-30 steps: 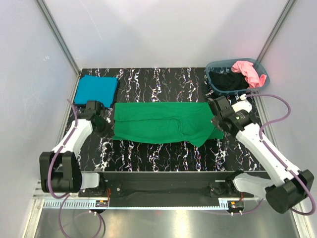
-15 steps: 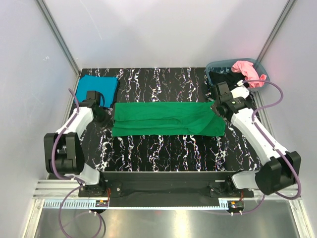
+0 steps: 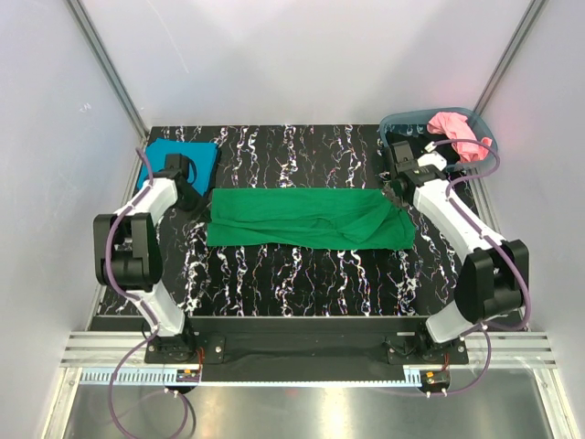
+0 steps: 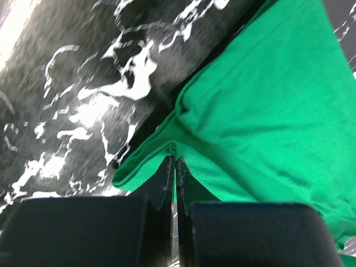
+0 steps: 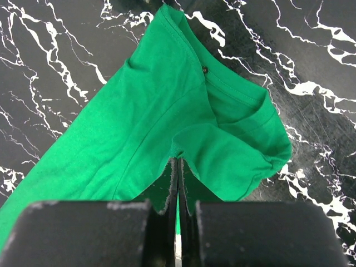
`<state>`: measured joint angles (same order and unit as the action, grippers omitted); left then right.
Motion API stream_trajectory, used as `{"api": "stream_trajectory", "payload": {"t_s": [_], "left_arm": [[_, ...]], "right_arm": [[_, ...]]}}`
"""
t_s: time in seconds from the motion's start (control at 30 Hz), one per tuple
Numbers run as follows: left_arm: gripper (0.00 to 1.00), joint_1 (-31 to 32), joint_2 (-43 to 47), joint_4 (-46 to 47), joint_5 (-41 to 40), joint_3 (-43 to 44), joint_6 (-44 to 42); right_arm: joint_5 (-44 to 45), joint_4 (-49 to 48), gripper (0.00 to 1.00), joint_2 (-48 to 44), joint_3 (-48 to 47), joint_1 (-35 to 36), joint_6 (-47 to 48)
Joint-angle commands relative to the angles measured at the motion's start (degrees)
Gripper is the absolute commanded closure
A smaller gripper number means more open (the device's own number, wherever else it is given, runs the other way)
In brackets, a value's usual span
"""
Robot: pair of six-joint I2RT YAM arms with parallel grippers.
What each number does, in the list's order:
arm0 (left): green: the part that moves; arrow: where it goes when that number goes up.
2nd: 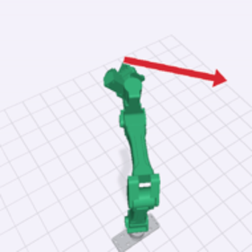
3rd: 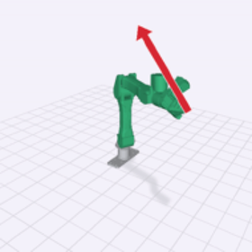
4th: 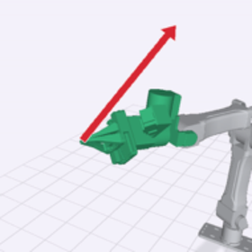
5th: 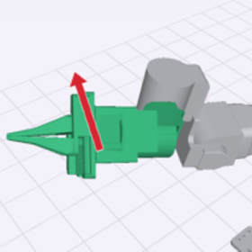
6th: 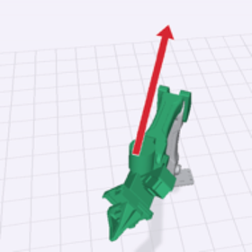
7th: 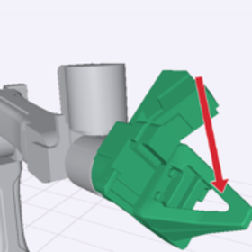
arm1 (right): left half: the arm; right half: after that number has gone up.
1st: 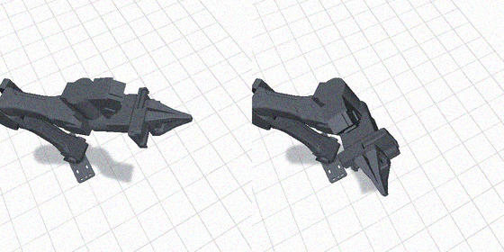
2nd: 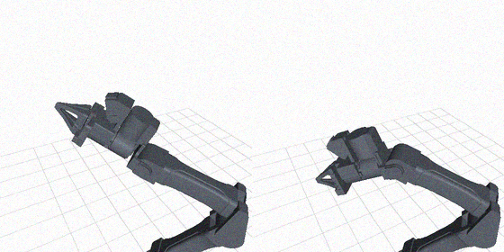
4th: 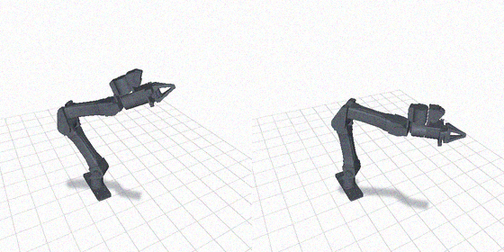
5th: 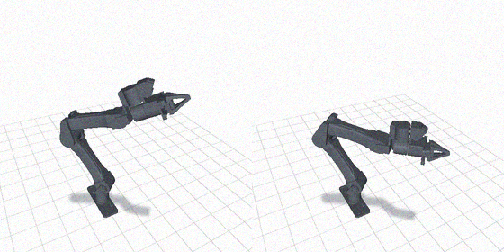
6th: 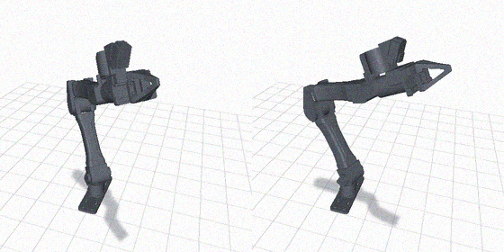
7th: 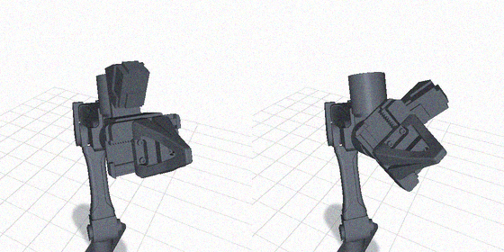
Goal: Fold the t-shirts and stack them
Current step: Fold the tshirt
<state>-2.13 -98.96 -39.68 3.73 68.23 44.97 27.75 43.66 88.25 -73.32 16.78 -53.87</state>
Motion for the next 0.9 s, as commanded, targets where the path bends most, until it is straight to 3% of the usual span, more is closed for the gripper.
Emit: {"api": "stream_trajectory", "payload": {"t_s": [0.0, 0.37, 0.87], "left_arm": [[1.0, -0.59, -1.94, -0.22, -0.73, 3.49, -1.64], [0.94, -0.68, -6.69, -3.83, -2.67, 8.76, -3.75], [1.0, -0.59, -9.94, -6.37, -3.55, 11.49, -3.49]], "right_arm": [[-0.06, -2.35, 1.0, 1.74, -3.06, -0.69, 1.13], [-2.96, -3.41, 1.0, 9.22, -8.24, -2.01, 3.59], [-0.5, -0.5, 1.0, 11.33, -13.08, -2.98, 4.12]]}}
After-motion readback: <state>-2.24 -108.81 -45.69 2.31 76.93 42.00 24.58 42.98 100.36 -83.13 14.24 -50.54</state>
